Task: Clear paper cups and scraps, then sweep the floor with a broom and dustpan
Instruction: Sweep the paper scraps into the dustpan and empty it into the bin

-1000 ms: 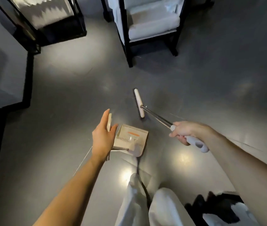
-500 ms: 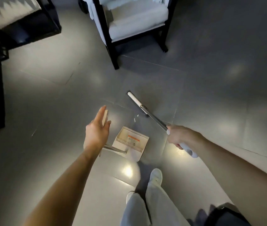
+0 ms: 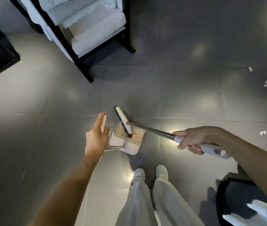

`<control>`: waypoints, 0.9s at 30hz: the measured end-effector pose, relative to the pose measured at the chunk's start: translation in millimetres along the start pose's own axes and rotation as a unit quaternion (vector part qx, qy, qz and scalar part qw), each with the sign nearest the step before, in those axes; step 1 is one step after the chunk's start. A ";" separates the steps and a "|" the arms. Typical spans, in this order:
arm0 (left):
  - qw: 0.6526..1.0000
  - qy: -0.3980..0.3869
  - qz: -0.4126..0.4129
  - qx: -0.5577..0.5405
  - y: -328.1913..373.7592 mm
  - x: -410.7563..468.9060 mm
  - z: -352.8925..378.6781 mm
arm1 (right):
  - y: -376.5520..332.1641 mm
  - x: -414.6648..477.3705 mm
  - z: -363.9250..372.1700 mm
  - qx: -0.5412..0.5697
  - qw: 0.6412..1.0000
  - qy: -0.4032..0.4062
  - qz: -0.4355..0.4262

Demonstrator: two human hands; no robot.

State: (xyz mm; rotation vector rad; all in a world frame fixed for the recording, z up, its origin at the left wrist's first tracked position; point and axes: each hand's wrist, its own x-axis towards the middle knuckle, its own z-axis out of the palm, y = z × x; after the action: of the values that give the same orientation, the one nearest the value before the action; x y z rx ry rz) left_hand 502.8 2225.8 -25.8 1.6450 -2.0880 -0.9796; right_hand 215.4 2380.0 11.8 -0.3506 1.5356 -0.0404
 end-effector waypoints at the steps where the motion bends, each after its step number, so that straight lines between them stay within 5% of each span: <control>1: 1.000 -0.011 0.014 0.009 3.9 0.2 1.8 | 2.3 -2.3 2.8 0.019 1.000 0.013 -0.005; 6: 0.997 -0.016 0.061 0.044 10.0 -3.6 -2.1 | -6.5 -2.7 8.1 0.074 0.994 0.068 -0.037; 15: 0.999 0.014 -0.011 0.029 -23.2 -25.6 -24.3 | -62.9 23.3 23.5 -0.115 0.984 0.129 -0.045; 19: 0.998 0.037 -0.056 -0.009 -34.8 -7.7 -33.0 | -82.8 40.9 55.5 -0.284 0.948 0.139 -0.027; 27: 0.997 0.036 -0.057 -0.021 -41.5 -0.1 -40.1 | -69.1 35.8 83.2 -0.303 0.952 0.030 0.004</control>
State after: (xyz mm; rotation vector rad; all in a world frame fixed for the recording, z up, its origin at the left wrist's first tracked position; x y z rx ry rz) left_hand 557.9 2208.6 -24.9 1.7685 -1.9325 -0.9783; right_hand 311.8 2322.1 -6.1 -0.8361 1.5855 0.4404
